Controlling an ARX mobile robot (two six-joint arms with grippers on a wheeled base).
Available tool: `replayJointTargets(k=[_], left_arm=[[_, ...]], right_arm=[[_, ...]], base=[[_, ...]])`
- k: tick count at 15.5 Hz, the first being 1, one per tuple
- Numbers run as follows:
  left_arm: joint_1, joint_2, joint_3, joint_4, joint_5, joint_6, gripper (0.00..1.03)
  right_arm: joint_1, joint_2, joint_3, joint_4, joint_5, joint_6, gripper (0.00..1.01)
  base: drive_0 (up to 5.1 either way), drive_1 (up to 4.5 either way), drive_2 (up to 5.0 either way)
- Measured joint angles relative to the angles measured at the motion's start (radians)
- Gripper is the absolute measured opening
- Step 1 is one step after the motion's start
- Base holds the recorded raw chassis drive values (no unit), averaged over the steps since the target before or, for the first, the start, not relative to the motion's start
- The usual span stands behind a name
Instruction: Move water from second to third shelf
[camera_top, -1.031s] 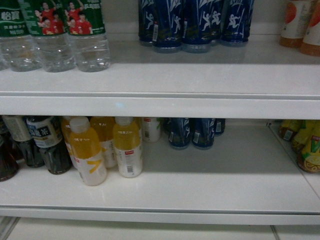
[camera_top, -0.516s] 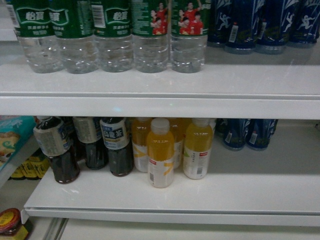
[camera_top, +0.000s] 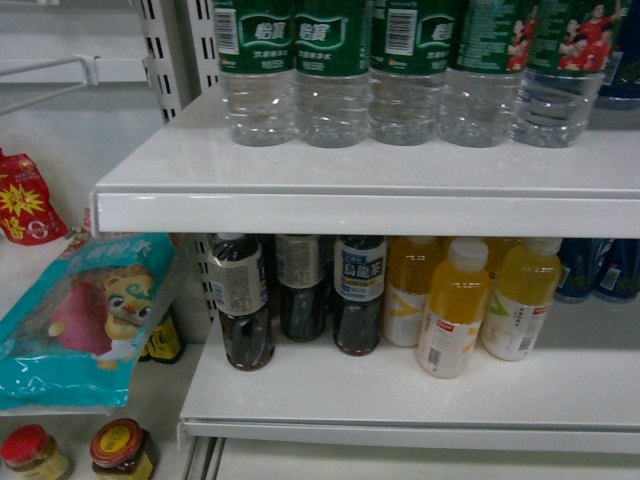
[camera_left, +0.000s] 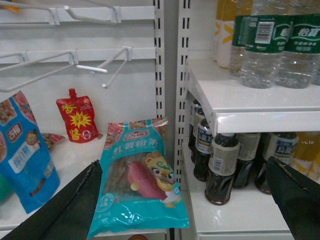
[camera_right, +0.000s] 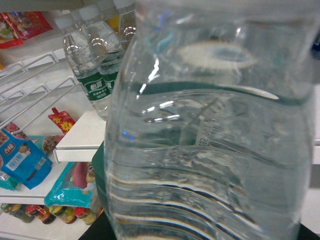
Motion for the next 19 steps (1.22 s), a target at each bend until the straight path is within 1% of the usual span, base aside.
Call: replayJointTargets(k=[1, 8, 10, 13, 19], left_arm=[[0.0, 0.0, 0.0, 0.0, -0.001, 0.0, 0.98], [0.0, 0.0, 0.0, 0.0, -0.004, 0.0, 0.98], [0.0, 0.0, 0.0, 0.001, -0.003, 0.0, 0.98], [0.0, 0.0, 0.0, -0.001, -0.003, 0.0, 0.98], [0.0, 0.0, 0.0, 0.0, 0.0, 0.0, 0.98]], right_arm=[[0.0, -0.001, 0.0, -0.003, 0.0, 0.0, 0.41], [0.001, -0.001, 0.0, 0.004, -0.02, 0.001, 0.41], [0.001, -0.001, 0.0, 0.003, -0.018, 0.0, 0.41], [-0.001, 0.0, 0.0, -0.002, -0.002, 0.0, 0.41], [0.0, 0.0, 0.0, 0.0, 0.0, 0.0, 0.41]], base=[[-4.3, 2.07, 2.1], [0.0, 0.0, 0.0], [0.0, 0.0, 0.0], [0.0, 0.0, 0.0], [0.0, 0.0, 0.0]])
